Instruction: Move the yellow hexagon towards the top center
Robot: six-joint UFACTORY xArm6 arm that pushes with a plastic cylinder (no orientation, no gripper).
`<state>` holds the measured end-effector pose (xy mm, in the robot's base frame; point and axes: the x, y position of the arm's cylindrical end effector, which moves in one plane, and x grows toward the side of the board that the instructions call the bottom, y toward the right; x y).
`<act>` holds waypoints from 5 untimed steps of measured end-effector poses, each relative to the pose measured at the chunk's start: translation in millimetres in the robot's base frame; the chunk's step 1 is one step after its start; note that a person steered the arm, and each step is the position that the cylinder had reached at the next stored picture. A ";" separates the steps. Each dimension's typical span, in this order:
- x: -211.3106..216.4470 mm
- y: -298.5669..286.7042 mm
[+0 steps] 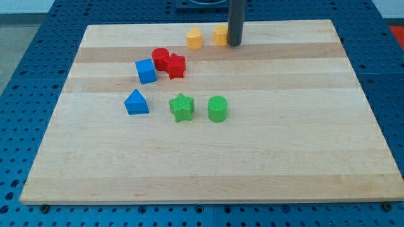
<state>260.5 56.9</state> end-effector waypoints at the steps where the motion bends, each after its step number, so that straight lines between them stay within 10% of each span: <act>1: 1.0 9.1; 5: -18.1 -25.0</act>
<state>242.4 31.9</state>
